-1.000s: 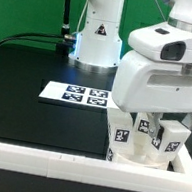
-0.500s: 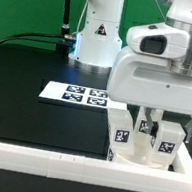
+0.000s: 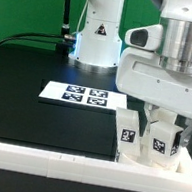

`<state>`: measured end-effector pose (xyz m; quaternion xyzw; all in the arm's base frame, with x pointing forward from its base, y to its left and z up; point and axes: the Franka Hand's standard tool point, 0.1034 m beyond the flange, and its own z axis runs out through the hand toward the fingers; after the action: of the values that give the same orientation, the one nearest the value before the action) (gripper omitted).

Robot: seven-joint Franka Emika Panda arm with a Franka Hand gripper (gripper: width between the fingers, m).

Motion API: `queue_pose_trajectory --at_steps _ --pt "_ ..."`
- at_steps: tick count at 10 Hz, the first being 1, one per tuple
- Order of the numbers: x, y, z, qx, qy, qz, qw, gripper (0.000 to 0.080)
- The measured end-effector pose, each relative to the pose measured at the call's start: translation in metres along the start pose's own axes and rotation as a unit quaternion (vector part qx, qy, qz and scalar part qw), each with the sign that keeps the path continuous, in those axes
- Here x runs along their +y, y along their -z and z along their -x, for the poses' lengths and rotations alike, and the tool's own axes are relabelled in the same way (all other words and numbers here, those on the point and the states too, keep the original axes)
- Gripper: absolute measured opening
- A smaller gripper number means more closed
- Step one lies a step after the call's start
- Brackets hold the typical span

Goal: Assemble stool

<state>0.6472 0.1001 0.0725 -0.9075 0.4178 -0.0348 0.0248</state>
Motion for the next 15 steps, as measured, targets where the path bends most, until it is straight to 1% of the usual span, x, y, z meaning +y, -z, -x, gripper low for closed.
queue_pose_trajectory --at_steps 2,3,4,5,6,7,8,10,11,12,13,14,15 --pt "0.001 0.000 0.000 -0.001 -0.061 0.001 0.998 0.0337" --pt "0.002 0.000 0.000 -0.002 -0.134 0.004 0.991 0.0337" --pt "0.003 -0.001 0.001 -0.002 -0.224 0.006 0.974 0.0337" --pt "0.006 -0.001 0.003 -0.001 -0.321 -0.007 0.947 0.0337" --pt "0.006 -0.001 0.007 -0.007 -0.433 -0.024 0.901 0.0337" --pt "0.007 -0.001 0.009 -0.013 -0.505 -0.042 0.862 0.0337" --pt "0.008 -0.002 0.010 -0.012 -0.543 -0.049 0.838 0.0337" --pt "0.008 -0.002 0.010 -0.012 -0.543 -0.049 0.838 0.0337" --pt "0.008 -0.003 0.010 -0.012 -0.540 -0.049 0.840 0.0513" --pt "0.008 -0.003 0.010 -0.012 -0.539 -0.049 0.841 0.0606" --pt "0.008 -0.003 0.010 -0.011 -0.521 -0.049 0.852 0.0606" --pt "0.003 0.003 0.007 -0.014 -0.488 -0.057 0.871 0.0641" --pt "-0.004 0.012 0.005 -0.012 -0.490 -0.086 0.868 0.0647"
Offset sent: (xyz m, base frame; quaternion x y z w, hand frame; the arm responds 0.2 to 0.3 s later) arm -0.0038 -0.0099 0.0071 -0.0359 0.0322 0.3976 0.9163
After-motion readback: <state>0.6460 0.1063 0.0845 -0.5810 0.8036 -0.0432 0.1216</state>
